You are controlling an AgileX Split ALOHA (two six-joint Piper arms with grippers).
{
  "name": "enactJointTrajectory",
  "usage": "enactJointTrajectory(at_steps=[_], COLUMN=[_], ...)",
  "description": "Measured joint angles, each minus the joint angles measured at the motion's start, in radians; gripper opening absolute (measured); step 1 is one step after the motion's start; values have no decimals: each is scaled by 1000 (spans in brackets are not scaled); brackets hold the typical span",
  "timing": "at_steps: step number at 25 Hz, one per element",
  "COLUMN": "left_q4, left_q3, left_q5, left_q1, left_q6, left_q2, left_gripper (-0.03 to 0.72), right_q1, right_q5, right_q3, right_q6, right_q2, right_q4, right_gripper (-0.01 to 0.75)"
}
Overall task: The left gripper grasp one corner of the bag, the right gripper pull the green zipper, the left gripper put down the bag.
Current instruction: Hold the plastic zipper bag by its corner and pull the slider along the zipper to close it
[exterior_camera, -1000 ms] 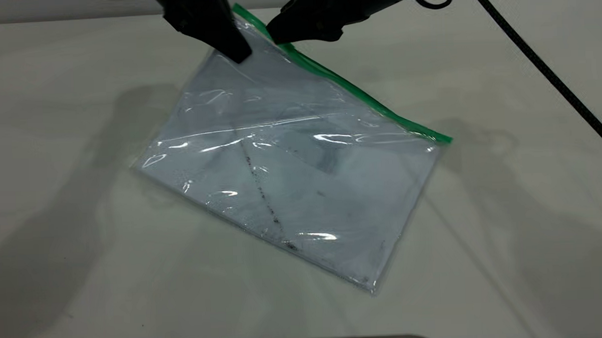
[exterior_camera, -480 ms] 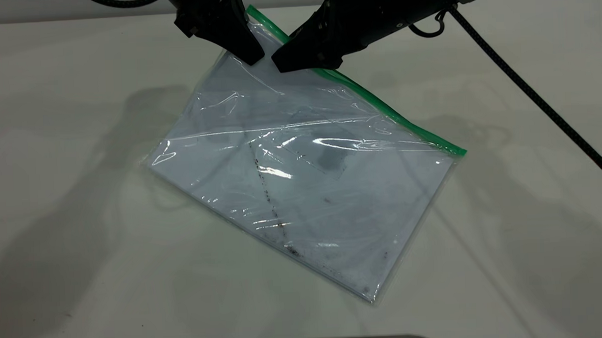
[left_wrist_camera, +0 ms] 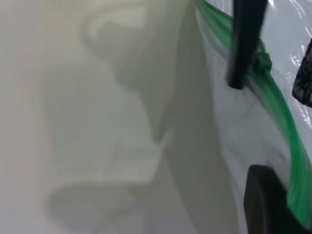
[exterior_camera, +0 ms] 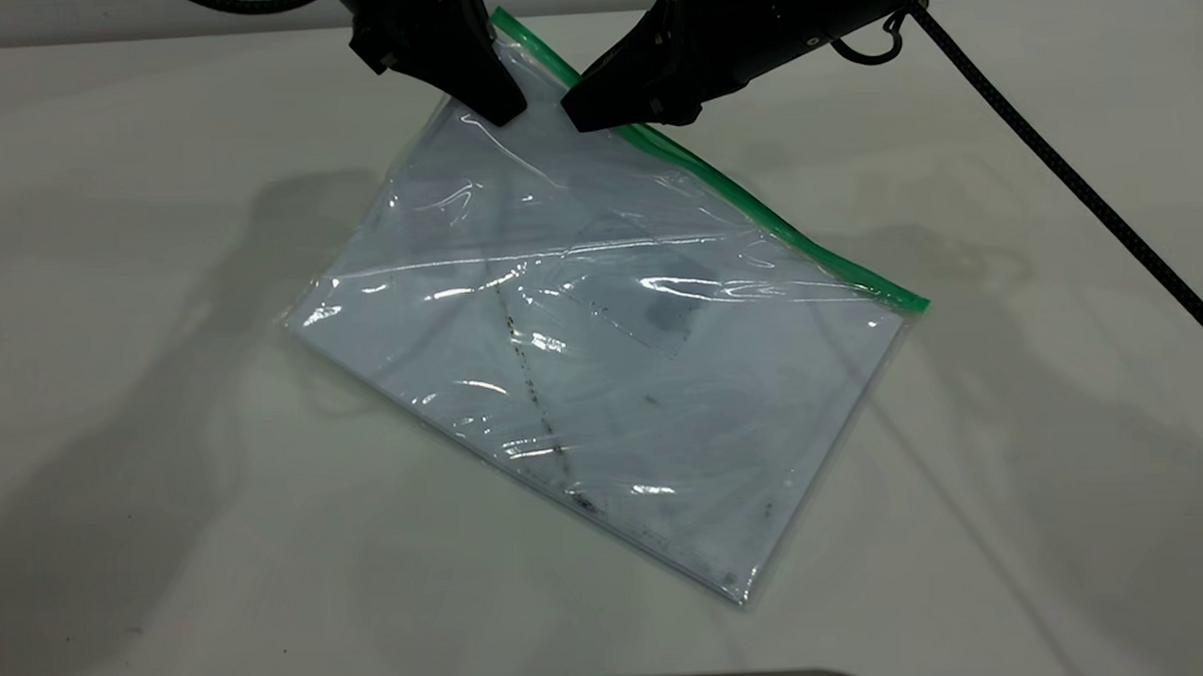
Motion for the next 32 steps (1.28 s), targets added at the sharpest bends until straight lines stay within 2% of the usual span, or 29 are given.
enactJointTrajectory(at_steps=[12, 23, 32], left_q4=[0, -22, -104], left_q3=[0, 0, 0], left_q5=[-2, -38, -67], left_q1=[0, -1, 25], left_q6=[3, 5, 10], left_q2=[0, 2, 2], left_gripper=[54, 54, 53], right_q1=[-3, -5, -60], right_q5=[0, -49, -52], right_q3=[-1, -9, -12], right_q6=[-1, -1, -1], right_q2=[0, 0, 50], right_q4=[-14, -36, -34], right_gripper=[37, 34, 34])
